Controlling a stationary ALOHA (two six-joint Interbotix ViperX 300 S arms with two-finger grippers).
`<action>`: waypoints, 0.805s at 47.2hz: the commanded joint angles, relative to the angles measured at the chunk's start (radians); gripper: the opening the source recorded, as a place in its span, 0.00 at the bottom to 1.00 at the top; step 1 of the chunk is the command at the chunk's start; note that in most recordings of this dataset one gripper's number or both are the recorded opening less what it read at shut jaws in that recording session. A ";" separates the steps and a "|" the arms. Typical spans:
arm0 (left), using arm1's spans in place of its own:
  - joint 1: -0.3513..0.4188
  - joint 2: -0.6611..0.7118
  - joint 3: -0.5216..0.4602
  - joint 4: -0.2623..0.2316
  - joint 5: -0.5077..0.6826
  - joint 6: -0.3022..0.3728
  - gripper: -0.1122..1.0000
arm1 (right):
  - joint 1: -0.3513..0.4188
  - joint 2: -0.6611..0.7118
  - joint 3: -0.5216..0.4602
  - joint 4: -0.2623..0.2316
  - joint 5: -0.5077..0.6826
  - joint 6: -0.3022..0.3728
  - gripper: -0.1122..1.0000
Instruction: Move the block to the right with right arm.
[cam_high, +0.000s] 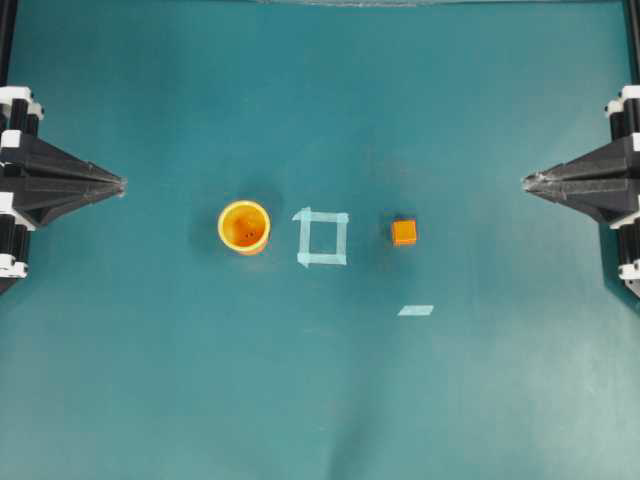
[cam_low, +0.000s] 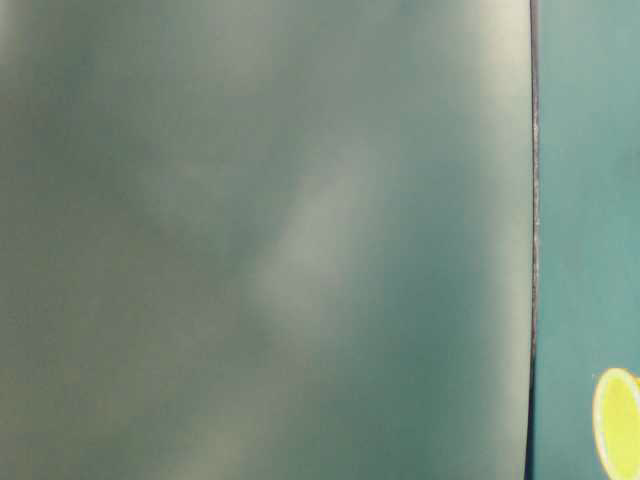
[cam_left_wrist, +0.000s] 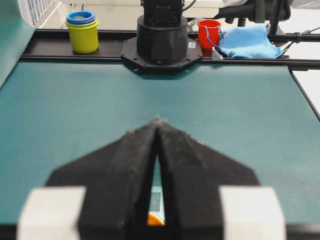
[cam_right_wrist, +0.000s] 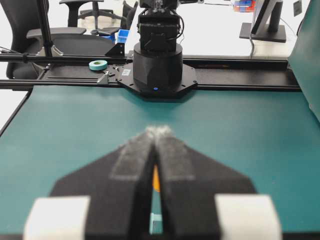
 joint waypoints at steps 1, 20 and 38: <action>-0.009 0.011 -0.041 0.012 0.031 0.006 0.10 | -0.002 0.011 -0.018 0.003 -0.002 0.005 0.10; -0.009 0.011 -0.054 0.012 0.095 -0.005 0.10 | -0.015 0.051 -0.069 0.005 0.127 0.005 0.10; -0.009 0.011 -0.055 0.012 0.095 -0.005 0.10 | -0.055 0.137 -0.130 0.006 0.133 0.005 0.24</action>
